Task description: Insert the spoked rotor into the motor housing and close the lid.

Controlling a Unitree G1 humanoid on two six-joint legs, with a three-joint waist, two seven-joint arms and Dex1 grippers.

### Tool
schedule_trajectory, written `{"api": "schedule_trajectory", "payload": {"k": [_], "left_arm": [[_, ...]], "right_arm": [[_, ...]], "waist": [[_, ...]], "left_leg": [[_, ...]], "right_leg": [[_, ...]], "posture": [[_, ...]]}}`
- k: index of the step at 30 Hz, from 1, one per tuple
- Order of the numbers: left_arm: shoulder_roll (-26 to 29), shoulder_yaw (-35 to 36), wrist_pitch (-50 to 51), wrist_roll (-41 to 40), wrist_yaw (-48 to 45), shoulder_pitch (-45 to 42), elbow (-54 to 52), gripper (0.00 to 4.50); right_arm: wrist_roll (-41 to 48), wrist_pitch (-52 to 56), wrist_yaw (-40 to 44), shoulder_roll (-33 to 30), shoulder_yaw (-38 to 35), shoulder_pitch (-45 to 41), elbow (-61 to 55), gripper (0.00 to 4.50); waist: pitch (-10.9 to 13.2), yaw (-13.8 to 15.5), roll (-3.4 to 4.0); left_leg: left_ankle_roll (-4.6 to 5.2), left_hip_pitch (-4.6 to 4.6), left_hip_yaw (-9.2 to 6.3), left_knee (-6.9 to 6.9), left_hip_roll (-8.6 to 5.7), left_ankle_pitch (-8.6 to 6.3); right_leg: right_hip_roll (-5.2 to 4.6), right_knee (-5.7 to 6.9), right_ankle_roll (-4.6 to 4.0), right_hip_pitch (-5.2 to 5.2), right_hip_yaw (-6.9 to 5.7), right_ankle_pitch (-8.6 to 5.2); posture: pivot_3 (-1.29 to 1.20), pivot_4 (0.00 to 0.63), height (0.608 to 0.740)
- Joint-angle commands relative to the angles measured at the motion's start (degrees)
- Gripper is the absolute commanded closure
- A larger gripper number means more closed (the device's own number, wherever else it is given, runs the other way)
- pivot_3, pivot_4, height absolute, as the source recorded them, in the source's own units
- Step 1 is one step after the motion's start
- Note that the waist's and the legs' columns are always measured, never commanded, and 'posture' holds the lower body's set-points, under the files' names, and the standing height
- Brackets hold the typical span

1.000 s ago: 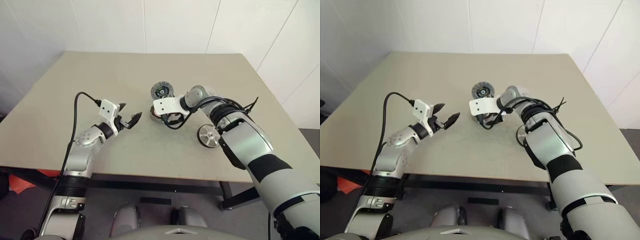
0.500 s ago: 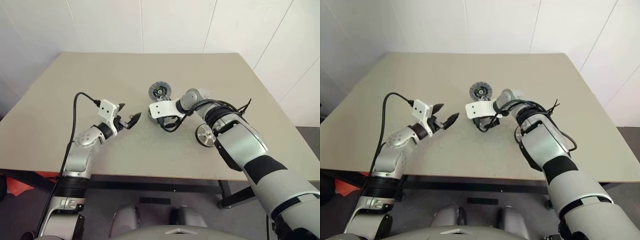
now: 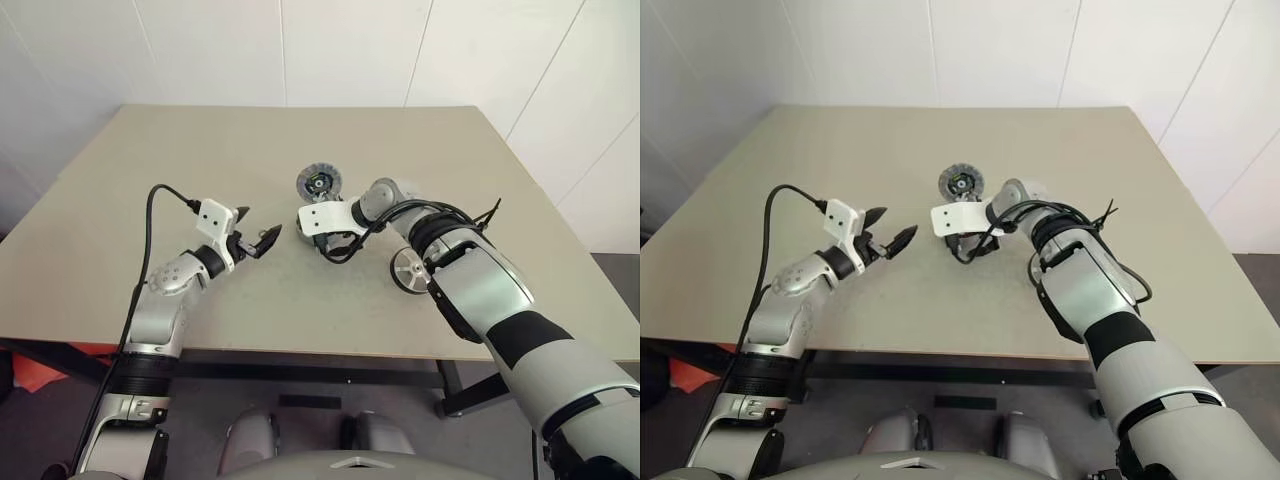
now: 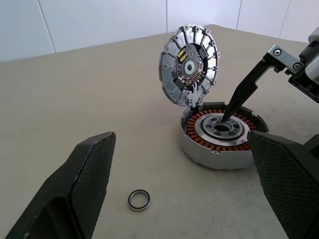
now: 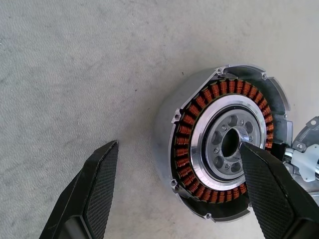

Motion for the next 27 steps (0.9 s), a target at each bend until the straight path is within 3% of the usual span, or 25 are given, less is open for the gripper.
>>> {"api": "schedule_trajectory", "payload": {"k": [1, 18, 23, 27], "left_arm": [[0.7, 0.8, -0.2, -0.1, 0.3, -0.1, -2.8, 0.02], [0.7, 0.7, 0.2, -0.1, 0.9, 0.8, -3.8, 0.02], [0.5, 0.6, 0.1, -0.1, 0.9, 0.7, -3.8, 0.00], [0.5, 0.5, 0.1, -0.1, 0.9, 0.7, -3.7, 0.00]], "right_arm": [[0.2, 0.5, -0.4, 0.9, -0.6, 0.4, -0.1, 0.13], [-0.2, 0.8, 0.2, 1.8, -0.7, -1.2, -0.1, 0.13], [-0.6, 0.7, -0.8, 1.7, -0.5, -1.7, -0.1, 1.33], [-0.3, 0.4, -0.9, 1.8, -0.9, -1.9, -0.2, 1.33]], "waist": [[0.0, 0.0, 0.00], [0.0, -0.2, 0.00], [0.0, -0.2, 0.02], [0.0, -0.1, 0.02]], "left_leg": [[0.00, 0.01, 0.00, 0.00, 0.00, 0.00], [-0.07, 0.13, 0.00, 0.00, 0.05, 0.02], [-0.07, 0.11, 0.00, 0.00, 0.06, 0.02], [-0.06, 0.06, 0.00, -0.01, 0.05, 0.01]], "right_leg": [[0.00, 0.00, 0.00, 0.00, 0.00, 0.00], [0.05, 0.04, -0.05, 0.07, 0.00, -0.03], [0.05, 0.05, -0.05, 0.05, 0.00, -0.03], [0.05, 0.02, -0.05, 0.04, 0.00, -0.03]], "posture": [[0.00, 0.000, 0.740], [0.00, 0.000, 0.740], [0.00, 0.000, 0.740], [0.00, 0.000, 0.740]]}}
